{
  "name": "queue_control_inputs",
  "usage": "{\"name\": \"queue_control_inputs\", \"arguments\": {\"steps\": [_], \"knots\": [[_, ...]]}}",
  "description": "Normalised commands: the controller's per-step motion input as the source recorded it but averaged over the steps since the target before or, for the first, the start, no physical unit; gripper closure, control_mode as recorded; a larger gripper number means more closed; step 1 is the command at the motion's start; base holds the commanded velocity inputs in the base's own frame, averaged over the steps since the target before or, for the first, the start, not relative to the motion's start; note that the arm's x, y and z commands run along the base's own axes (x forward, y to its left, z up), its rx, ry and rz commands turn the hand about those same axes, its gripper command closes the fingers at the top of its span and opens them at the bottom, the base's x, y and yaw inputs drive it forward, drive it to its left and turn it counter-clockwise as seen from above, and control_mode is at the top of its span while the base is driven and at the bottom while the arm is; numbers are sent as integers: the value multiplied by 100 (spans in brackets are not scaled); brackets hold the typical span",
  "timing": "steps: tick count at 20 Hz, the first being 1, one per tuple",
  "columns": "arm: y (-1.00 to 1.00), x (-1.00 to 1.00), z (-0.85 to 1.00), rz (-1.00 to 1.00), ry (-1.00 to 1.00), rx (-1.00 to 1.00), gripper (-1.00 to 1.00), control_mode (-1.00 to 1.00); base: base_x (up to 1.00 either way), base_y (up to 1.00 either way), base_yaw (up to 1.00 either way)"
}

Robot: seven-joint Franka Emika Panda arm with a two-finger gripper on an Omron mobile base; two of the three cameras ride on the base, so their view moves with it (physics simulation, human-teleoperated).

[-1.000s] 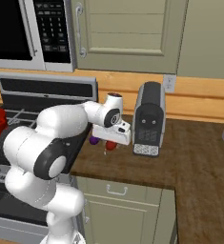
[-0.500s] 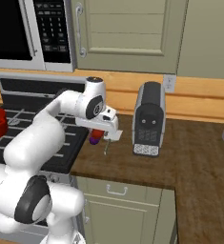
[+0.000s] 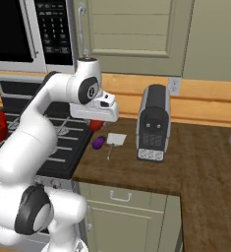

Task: Put the bell pepper and eggplant in the pot. Retrieve the spatula and lightly stir the vegetables in the pot.

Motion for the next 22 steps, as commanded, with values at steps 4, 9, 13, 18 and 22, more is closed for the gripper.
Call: {"name": "queue_control_inputs", "arguments": {"steps": [4, 9, 13, 18, 22], "knots": [[0, -38, 26, 4, -6, 0, 100, -100, 0, 0, 0], [6, -28, 5, 5, -5, 0, 100, -100, 0, 0, 0], [0, 0, 0, 0, 0, 0, 100, -100, 0, 0, 0], [20, -8, 0, 0, 0, 0, 100, -100, 0, 0, 0], [0, 0, 0, 0, 0, 0, 100, 100, -15, 99, 0]]}}
